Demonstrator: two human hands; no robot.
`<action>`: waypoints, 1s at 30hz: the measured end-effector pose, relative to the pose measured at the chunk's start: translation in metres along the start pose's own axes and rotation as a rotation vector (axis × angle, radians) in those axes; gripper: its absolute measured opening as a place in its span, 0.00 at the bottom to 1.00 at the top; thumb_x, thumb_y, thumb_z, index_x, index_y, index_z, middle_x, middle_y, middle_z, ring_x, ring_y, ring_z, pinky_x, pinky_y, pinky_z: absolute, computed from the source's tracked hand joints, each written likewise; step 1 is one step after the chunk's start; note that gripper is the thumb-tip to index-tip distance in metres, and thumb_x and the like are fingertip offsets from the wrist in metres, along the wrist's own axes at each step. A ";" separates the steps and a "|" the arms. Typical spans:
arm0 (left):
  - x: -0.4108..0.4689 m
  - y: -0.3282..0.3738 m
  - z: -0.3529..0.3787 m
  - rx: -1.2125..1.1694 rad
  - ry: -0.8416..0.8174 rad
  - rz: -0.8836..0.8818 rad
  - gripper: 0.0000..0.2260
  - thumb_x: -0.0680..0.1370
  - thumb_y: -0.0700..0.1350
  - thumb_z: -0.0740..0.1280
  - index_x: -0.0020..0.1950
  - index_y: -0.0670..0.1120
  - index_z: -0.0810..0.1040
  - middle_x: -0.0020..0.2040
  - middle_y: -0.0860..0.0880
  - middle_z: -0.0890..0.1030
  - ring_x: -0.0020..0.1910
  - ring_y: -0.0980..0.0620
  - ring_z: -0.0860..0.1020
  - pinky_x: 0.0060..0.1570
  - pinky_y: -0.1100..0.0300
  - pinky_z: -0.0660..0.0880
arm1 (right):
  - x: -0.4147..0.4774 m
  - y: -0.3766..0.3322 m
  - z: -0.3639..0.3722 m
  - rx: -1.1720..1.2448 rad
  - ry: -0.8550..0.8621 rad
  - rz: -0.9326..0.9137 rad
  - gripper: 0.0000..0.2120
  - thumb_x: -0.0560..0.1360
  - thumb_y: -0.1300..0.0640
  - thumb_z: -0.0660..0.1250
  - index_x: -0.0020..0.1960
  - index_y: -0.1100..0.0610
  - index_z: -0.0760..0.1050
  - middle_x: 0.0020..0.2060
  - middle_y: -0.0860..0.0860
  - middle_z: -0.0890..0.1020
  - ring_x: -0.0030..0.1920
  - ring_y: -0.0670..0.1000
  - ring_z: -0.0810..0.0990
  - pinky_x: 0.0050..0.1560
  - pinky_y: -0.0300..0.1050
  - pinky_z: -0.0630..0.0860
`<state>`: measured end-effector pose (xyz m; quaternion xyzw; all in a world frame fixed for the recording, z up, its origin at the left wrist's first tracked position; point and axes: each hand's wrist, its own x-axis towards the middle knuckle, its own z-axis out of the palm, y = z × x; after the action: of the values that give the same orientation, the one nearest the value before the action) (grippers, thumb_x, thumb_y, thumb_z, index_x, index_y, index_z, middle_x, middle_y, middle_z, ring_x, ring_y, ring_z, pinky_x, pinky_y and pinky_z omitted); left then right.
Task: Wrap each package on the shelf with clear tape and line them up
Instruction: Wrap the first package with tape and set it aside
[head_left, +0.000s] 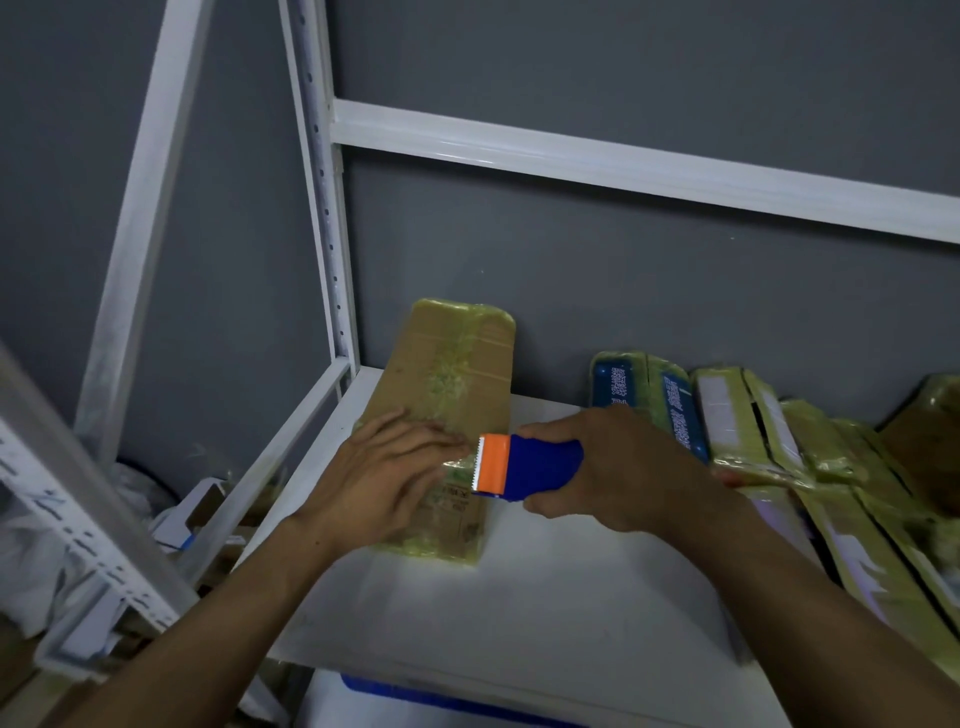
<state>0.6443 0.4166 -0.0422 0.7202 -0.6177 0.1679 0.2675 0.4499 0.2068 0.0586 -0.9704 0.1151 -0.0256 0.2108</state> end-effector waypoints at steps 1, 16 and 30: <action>0.002 0.001 0.003 -0.003 0.032 -0.014 0.14 0.79 0.51 0.71 0.65 0.52 0.81 0.61 0.57 0.82 0.63 0.54 0.78 0.68 0.49 0.70 | -0.001 0.001 0.000 -0.004 0.005 -0.005 0.33 0.67 0.36 0.79 0.69 0.38 0.74 0.48 0.33 0.79 0.51 0.36 0.78 0.47 0.36 0.76; 0.009 -0.006 0.005 0.031 0.080 0.032 0.17 0.84 0.58 0.58 0.56 0.51 0.83 0.51 0.56 0.82 0.51 0.51 0.79 0.54 0.52 0.72 | -0.025 0.011 -0.017 -0.002 0.022 0.001 0.32 0.68 0.36 0.79 0.69 0.36 0.73 0.52 0.33 0.80 0.54 0.34 0.77 0.49 0.35 0.77; 0.003 -0.002 0.007 0.011 0.035 0.062 0.13 0.82 0.58 0.63 0.62 0.55 0.79 0.61 0.57 0.77 0.64 0.53 0.74 0.68 0.49 0.66 | -0.005 0.013 0.004 0.007 -0.024 0.000 0.38 0.68 0.37 0.79 0.74 0.41 0.70 0.60 0.37 0.80 0.50 0.31 0.74 0.46 0.26 0.71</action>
<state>0.6460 0.4101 -0.0468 0.6989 -0.6341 0.1923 0.2691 0.4427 0.1982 0.0500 -0.9699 0.1124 -0.0142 0.2153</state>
